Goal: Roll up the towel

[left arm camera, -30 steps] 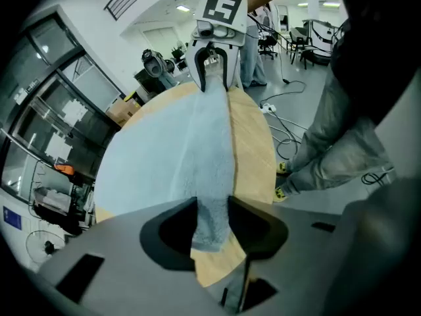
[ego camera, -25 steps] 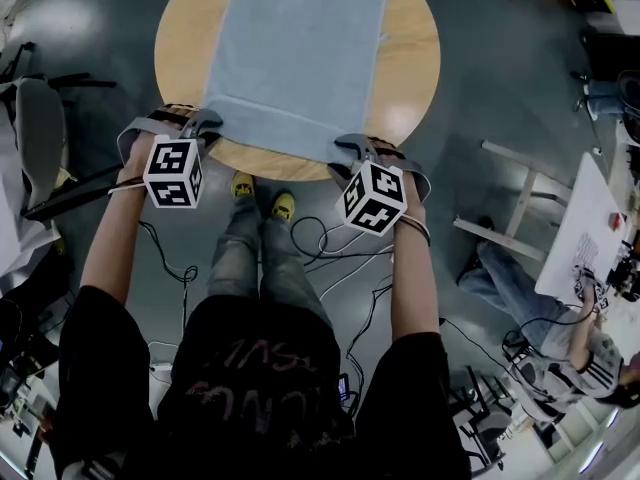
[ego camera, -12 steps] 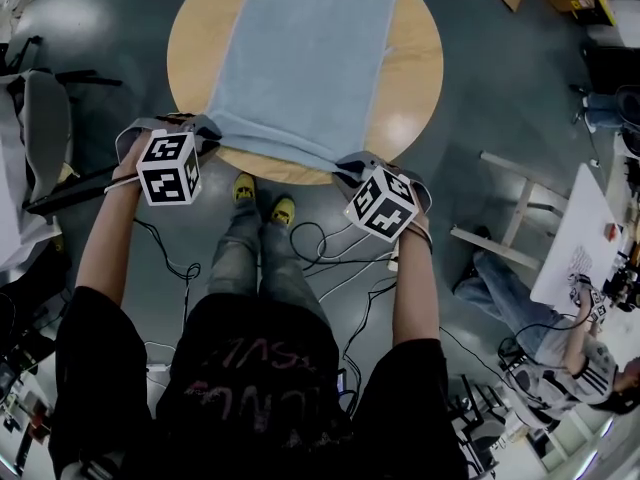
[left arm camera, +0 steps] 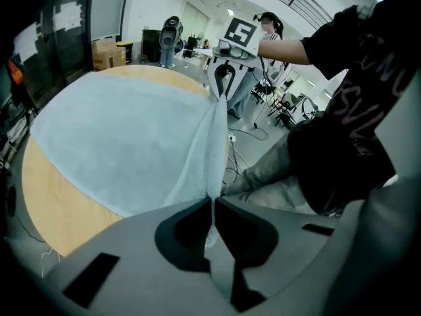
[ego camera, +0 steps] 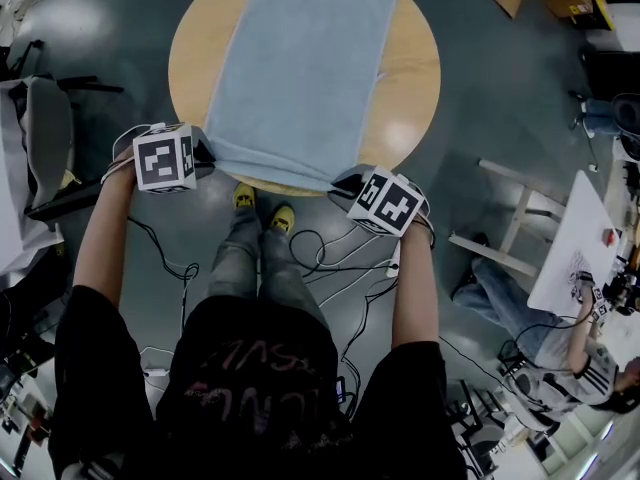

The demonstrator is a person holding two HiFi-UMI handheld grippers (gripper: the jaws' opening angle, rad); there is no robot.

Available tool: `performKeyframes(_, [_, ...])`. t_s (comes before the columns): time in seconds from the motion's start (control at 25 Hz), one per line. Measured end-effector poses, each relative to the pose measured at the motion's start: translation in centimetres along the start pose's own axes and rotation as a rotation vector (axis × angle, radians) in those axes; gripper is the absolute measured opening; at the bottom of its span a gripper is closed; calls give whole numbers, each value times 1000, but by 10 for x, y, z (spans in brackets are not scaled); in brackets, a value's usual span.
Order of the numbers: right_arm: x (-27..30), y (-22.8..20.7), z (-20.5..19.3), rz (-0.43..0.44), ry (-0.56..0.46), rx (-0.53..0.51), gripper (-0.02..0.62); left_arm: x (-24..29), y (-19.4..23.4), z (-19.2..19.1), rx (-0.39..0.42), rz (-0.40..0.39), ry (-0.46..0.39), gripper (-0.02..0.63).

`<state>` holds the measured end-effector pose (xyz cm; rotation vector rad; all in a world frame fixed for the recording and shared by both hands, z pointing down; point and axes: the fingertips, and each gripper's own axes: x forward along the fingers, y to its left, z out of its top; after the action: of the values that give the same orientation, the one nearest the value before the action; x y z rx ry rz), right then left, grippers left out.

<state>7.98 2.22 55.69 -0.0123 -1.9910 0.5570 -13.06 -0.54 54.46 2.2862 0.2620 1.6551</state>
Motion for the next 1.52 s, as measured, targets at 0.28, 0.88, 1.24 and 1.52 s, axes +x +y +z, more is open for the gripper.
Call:
performKeyframes(0.28, [-13, -49, 20, -275, -87, -89, 75, -17, 50, 10, 37, 204, -93, 37])
performKeyframes(0.88, [-36, -64, 36, -641, -176, -259, 190, -48, 85, 19, 99, 542, -174, 129])
performKeyframes(1.24, [-11, -37, 25, -596, -72, -315, 198, -32, 48, 19, 229, 549, -86, 153])
performKeyframes(1.52, [12, -54, 23, -506, 0, -267, 196, 0, 63, 10, 238, 533, 5, 195])
